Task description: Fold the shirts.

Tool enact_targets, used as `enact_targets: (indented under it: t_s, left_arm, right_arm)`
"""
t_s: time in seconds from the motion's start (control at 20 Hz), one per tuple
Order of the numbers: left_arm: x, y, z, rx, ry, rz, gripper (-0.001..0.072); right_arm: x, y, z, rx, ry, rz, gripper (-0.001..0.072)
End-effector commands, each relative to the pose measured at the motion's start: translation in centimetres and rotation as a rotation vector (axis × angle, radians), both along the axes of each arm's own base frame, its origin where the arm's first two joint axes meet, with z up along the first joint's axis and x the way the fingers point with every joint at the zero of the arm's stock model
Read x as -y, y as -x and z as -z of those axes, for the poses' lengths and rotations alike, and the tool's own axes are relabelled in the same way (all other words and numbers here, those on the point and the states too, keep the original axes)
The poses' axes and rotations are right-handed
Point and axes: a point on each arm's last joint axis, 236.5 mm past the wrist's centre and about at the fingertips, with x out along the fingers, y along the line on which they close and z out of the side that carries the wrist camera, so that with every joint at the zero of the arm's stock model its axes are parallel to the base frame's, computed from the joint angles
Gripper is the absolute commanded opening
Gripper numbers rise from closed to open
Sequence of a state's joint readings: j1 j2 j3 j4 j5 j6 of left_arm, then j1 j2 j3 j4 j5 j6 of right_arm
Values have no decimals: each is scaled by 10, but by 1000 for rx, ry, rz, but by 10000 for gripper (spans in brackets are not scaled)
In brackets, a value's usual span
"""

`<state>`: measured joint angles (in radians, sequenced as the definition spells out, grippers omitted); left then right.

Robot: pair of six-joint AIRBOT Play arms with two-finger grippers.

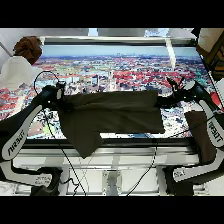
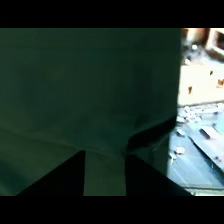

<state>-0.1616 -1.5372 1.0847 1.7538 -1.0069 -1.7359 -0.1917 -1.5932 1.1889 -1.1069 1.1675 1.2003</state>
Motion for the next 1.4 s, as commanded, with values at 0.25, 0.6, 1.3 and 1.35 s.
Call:
enact_targets:
  t_s: [0.25, 0.6, 1.3, 1.35]
  left_arm:
    - [-16, -2, -243, 642, 15, 21, 679]
    - [-24, 155, -144, 454, 219, -391, 678]
    - [71, 214, 1, 37, 592, -657, 567]
    - [72, 214, 7, 21, 583, -637, 567]
  right_arm:
    - [59, 2, -185, 501, 150, 105, 306]
    - [88, 99, -129, 374, 77, 364, 340]
    - [42, 134, -35, 194, -118, 469, 456]
    - [40, 132, -37, 204, -131, 473, 456]
